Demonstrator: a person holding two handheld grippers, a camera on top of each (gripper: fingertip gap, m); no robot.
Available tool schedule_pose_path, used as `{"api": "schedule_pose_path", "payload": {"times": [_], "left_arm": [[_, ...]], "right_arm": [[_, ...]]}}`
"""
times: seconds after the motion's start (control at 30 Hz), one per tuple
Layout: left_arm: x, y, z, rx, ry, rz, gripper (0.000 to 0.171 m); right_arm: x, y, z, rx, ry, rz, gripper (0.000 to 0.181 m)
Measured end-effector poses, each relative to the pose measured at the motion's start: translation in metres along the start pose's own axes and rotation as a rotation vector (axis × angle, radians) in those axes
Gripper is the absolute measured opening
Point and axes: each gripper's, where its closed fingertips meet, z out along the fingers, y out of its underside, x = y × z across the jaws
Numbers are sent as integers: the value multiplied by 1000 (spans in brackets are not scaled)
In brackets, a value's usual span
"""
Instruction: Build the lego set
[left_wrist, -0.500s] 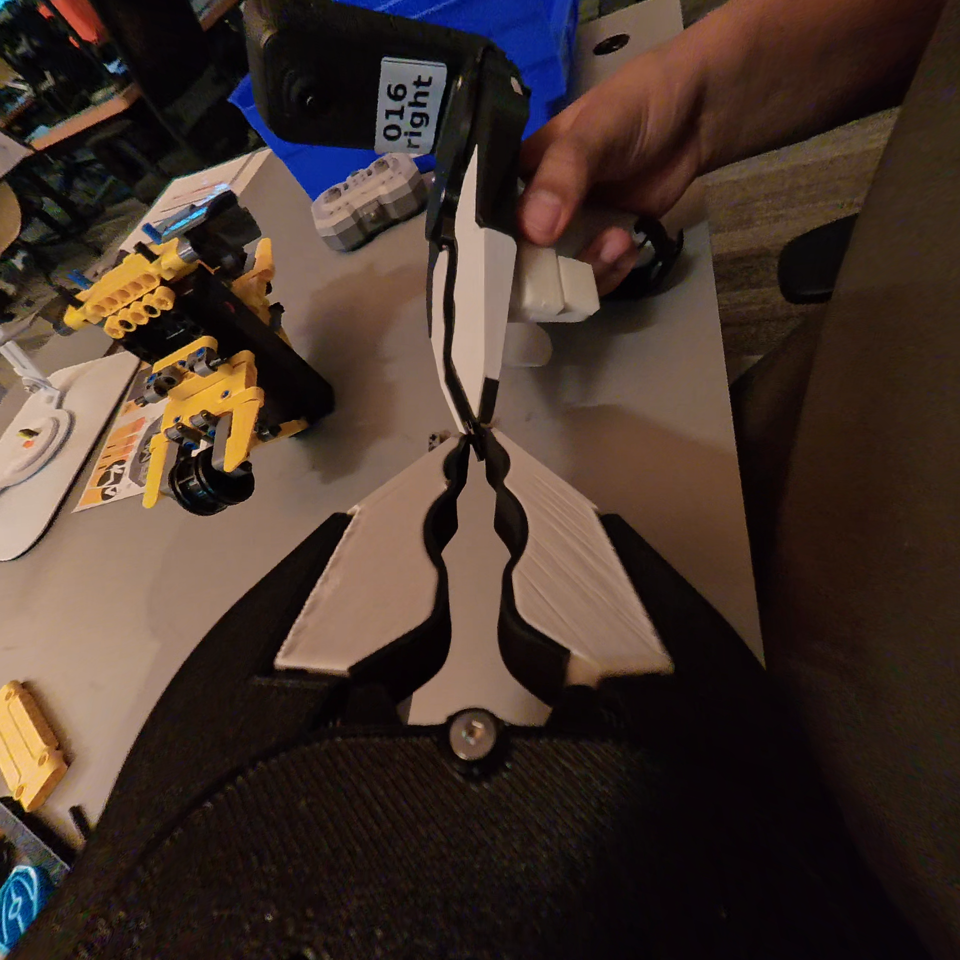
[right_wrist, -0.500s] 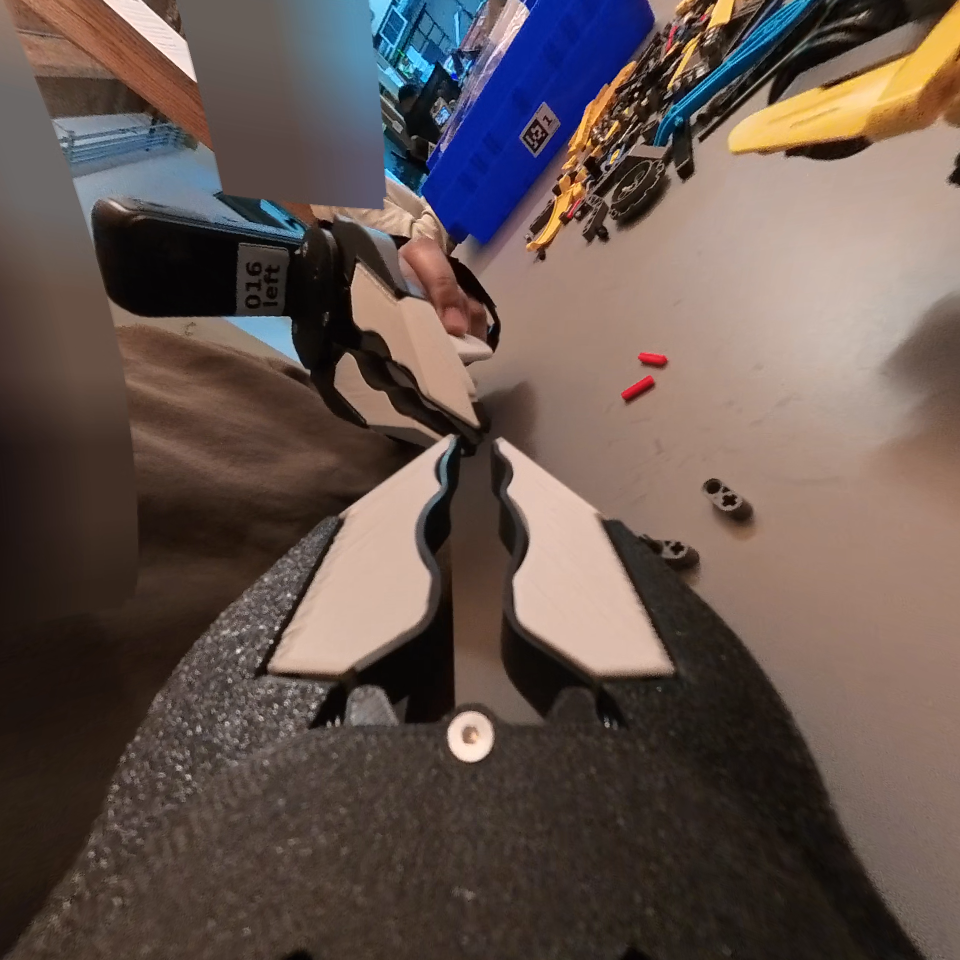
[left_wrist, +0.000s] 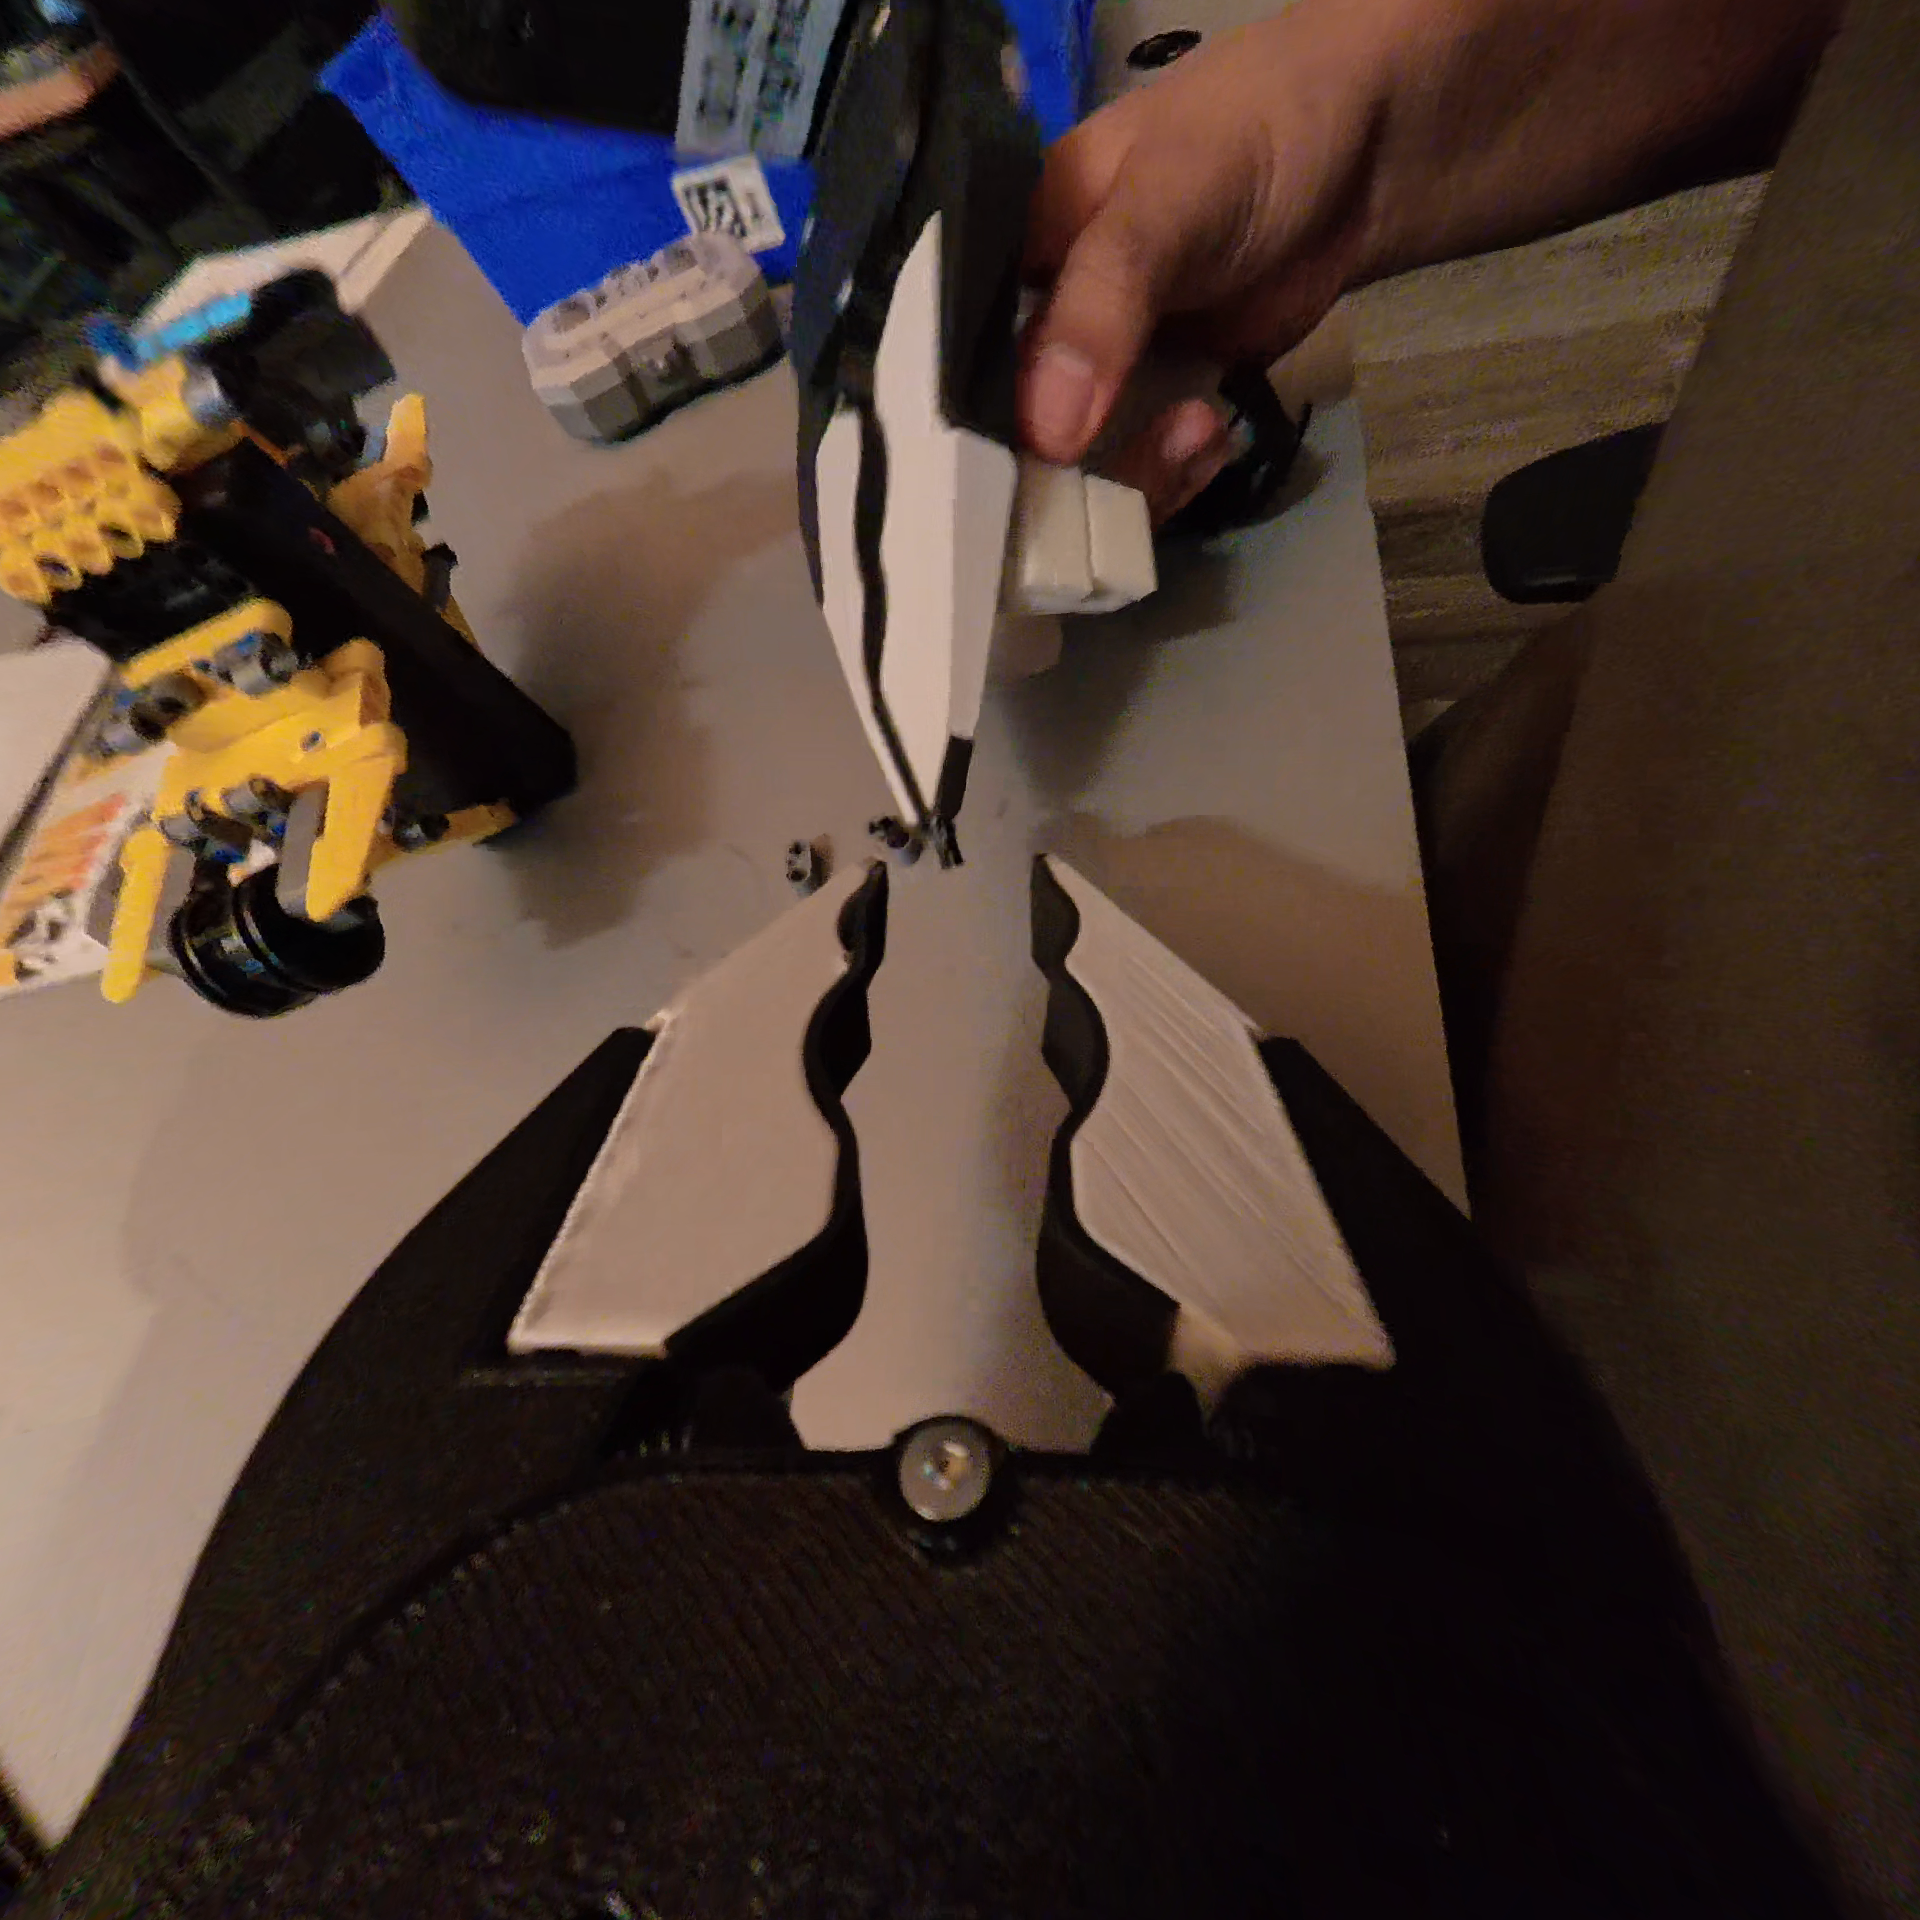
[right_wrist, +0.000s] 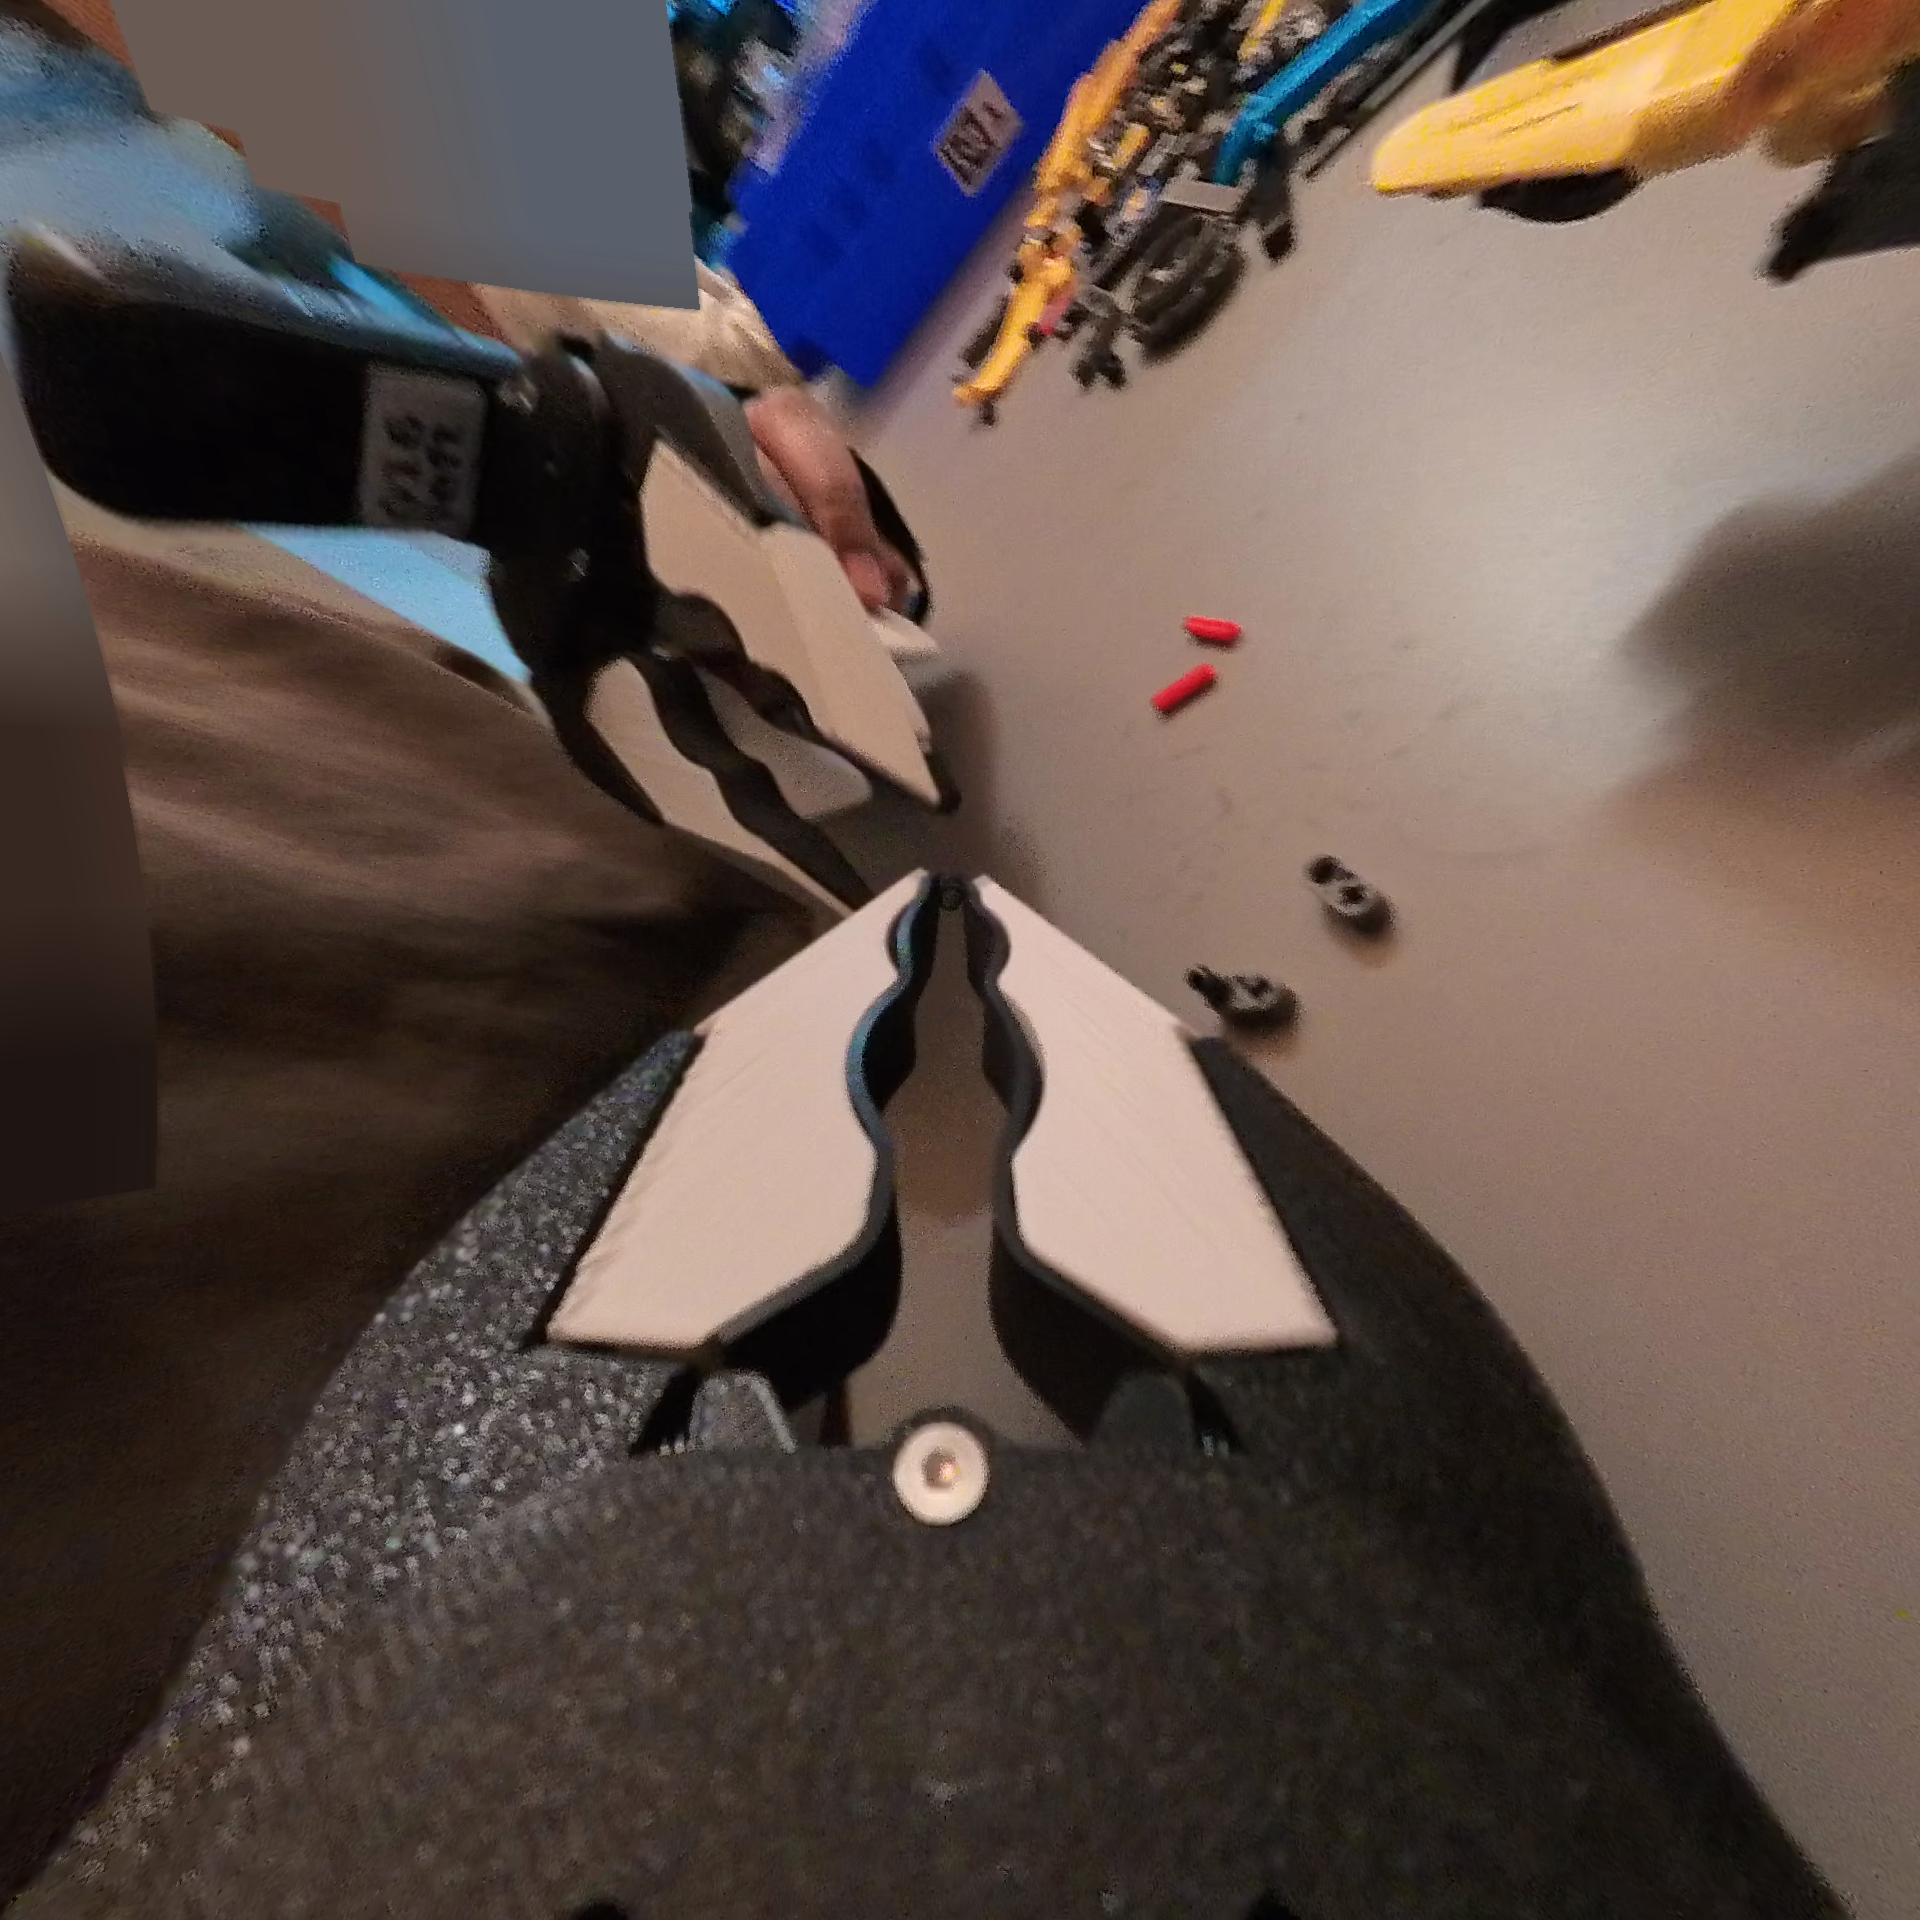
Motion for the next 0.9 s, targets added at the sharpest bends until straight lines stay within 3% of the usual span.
{"api": "schedule_pose_path", "payload": {"times": [0.17, 0.3, 0.43, 0.6, 0.9], "left_arm": [[-20, 22, 7, -56, -21, -197, 29], [-32, 26, 17, -92, -57, -293, 28], [-37, 30, 35, -162, -35, -367, 26], [-44, 33, 51, -224, -53, -344, 19], [-40, 32, 60, -241, -1, -333, 3]], "right_arm": [[33, 11, -27, -152, 376, -231, 4], [43, 3, -44, -207, 540, -361, 4], [44, -4, -44, -205, 549, -381, 4], [42, -4, -39, -198, 535, -397, 4], [41, -3, -44, -165, 528, -390, 4]]}}
